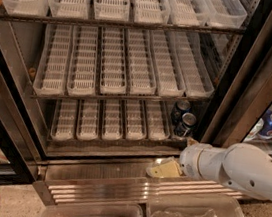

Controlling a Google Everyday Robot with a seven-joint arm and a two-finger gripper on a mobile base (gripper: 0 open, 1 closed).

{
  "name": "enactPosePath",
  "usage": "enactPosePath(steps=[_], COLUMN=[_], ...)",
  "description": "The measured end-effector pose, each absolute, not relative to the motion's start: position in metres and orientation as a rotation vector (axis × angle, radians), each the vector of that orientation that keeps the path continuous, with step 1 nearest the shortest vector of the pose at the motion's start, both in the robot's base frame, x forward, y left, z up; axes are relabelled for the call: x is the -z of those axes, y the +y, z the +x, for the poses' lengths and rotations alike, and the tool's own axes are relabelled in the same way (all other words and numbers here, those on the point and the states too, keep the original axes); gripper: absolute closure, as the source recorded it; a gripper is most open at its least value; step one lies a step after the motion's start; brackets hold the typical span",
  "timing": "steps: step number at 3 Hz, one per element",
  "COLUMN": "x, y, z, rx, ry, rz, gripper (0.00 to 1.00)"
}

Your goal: Pick pepsi can from bottom shelf of fridge

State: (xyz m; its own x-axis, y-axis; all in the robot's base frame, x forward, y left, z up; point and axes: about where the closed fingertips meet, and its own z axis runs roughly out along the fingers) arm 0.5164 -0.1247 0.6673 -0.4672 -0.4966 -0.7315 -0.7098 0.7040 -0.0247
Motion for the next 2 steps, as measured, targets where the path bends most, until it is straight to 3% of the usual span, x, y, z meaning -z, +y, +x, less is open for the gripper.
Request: enactPosePath(steps=[2], x=[-0.641], y=[-0.124], z=[0.537], rx=[-0.395], ry=[2.158], rz=[-0.809], gripper=[0.0])
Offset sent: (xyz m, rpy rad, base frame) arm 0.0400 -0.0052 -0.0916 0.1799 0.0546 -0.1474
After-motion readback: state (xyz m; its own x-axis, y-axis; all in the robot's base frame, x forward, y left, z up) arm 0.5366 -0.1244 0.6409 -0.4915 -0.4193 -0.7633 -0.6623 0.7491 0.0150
